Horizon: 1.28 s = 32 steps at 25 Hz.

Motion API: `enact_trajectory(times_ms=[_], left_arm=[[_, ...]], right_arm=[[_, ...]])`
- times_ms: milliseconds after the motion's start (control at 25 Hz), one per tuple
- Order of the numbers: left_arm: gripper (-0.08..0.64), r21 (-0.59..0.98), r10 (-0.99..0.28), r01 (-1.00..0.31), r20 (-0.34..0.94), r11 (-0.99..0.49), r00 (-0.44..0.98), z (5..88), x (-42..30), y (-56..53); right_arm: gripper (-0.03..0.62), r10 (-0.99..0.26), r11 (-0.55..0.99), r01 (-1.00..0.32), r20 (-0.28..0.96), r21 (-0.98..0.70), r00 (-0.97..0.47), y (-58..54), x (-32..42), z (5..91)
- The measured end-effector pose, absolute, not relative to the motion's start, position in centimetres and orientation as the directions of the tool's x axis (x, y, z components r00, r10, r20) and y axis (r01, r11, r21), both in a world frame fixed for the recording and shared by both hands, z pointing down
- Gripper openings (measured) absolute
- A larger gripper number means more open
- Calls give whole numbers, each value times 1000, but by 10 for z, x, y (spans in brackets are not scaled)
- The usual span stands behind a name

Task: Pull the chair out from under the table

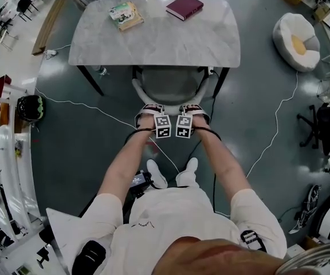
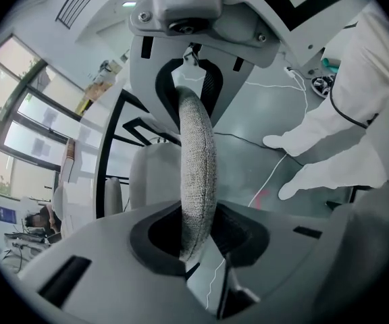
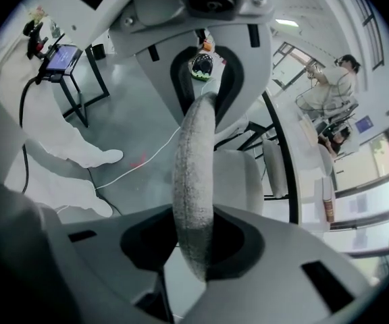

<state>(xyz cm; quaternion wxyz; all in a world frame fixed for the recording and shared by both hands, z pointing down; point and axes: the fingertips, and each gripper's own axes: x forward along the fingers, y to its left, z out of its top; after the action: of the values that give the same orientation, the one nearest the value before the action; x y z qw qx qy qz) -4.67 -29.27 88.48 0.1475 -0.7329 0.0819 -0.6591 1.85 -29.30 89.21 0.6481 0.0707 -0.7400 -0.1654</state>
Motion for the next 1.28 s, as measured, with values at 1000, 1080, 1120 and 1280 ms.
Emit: enact_trajectory(times_ms=[1000, 1080, 1120, 1280], left_arm=[[75, -217, -203, 85, 968, -972, 148, 878, -46, -255], [75, -211, -196, 87, 969, -974, 150, 876, -47, -247], [75, -209, -195, 88, 970, -974, 148, 875, -48, -244], [75, -207, -193, 83, 970, -975, 150, 871, -44, -230]], right_arm=[[86, -243, 953, 140, 954, 269, -174, -256, 18, 887], [86, -239, 954, 139, 954, 265, -179, -248, 16, 885], [86, -237, 955, 138, 955, 263, -180, -244, 16, 884], [86, -220, 959, 139, 959, 246, -178, -231, 19, 881]])
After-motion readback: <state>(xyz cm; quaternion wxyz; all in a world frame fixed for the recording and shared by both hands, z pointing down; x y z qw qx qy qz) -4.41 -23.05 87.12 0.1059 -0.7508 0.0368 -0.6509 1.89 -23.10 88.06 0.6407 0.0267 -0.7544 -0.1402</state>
